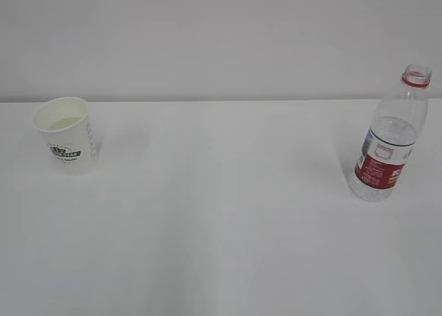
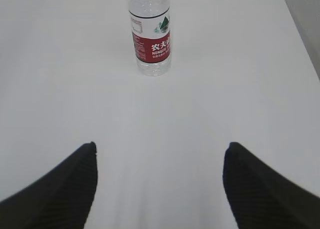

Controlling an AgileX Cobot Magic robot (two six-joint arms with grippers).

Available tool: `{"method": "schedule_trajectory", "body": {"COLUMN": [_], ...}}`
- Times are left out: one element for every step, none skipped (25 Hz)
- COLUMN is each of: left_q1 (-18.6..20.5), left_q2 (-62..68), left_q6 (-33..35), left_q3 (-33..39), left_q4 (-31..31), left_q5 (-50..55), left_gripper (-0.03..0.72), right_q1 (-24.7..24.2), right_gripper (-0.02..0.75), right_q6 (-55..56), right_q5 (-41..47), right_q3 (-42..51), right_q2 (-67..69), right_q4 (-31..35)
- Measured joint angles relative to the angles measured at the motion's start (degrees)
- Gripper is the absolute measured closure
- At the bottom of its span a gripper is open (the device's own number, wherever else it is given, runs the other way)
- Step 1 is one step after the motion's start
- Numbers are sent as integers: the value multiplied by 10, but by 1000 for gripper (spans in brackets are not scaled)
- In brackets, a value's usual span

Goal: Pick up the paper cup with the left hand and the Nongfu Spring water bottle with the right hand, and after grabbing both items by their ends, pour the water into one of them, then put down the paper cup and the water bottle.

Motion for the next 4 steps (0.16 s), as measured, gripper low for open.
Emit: {"method": "schedule_trajectory", "body": {"left_q1": [0, 0, 0, 0], "left_q2": [0, 0, 0, 0], "left_q6": [0, 0, 1, 1], "left_q3": [0, 0, 0, 0], "left_q4": [0, 0, 0, 0], "left_q5": [0, 0, 0, 0], "left_gripper": [290, 290, 290, 290], "right_q1": [0, 0, 0, 0], "right_gripper": [149, 149, 149, 149], "right_q6": [0, 0, 0, 0], "right_q5": [0, 0, 0, 0], "right_q3": [0, 0, 0, 0], "right_q2": [0, 0, 0, 0], "right_q4": [0, 0, 0, 0]}}
